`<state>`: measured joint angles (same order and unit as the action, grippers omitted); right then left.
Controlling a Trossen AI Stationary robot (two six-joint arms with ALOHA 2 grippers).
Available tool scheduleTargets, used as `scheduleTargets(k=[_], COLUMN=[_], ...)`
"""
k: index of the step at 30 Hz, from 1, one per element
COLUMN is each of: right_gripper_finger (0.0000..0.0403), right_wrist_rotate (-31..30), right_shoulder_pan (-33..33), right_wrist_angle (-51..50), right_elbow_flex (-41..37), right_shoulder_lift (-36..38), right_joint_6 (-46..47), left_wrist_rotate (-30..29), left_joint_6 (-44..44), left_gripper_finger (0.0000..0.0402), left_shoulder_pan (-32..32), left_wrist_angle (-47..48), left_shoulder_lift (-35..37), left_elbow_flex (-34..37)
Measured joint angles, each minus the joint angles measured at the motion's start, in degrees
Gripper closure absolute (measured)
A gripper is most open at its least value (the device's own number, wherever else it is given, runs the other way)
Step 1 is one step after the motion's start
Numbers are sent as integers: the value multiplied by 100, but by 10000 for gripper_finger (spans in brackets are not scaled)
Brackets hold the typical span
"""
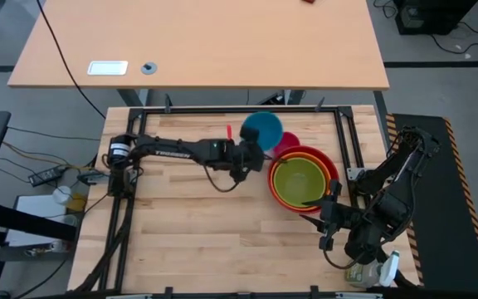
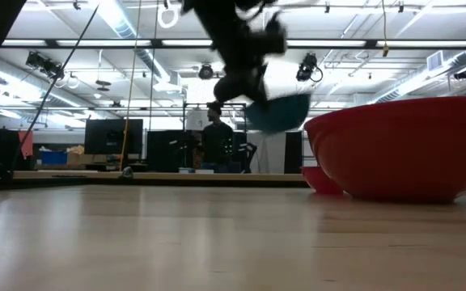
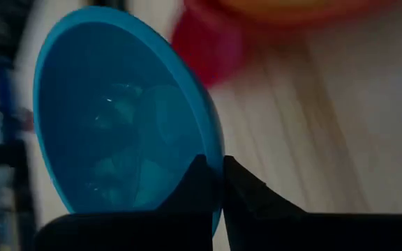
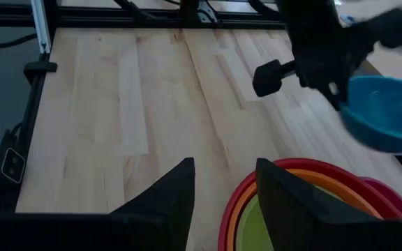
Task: Nest bowls inside each other
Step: Stack the blue bowl into the green bowl
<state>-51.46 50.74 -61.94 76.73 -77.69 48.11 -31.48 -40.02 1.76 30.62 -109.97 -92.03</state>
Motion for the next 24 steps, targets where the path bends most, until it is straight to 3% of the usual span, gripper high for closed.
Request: scheduleTargets(k=[3, 5, 10, 12, 19, 24], right_gripper_finger=[244, 244, 244, 244, 244, 244], right_wrist_rotate=[-48, -162, -316, -376, -599, -597], right_shoulder_pan=[32, 84, 253, 307, 363, 363], right_wrist_angle=[-12, -22, -21, -13, 67, 122], right_elbow_flex=[0, 0, 0, 0, 0, 0], right_shoulder_lift=[0, 0, 0, 0, 1, 0], right_joint_6=[85, 152, 182, 182, 180, 148], left_wrist_rotate=[76, 497, 2499, 2975, 3011, 3029], left_joint_6=[-237, -467, -888, -780, -357, 15], left_gripper_finger=[393, 393, 393, 393, 391, 391], left_shoulder_pan=[-225, -369, -633, -678, -407, -286], left_wrist_angle=[-747, -1107, -1545, -1829, -2432, -1943], left_shoulder_lift=[0, 0, -9, -90, -735, -1332], left_elbow_flex=[-76, -76, -74, -74, -75, -662])
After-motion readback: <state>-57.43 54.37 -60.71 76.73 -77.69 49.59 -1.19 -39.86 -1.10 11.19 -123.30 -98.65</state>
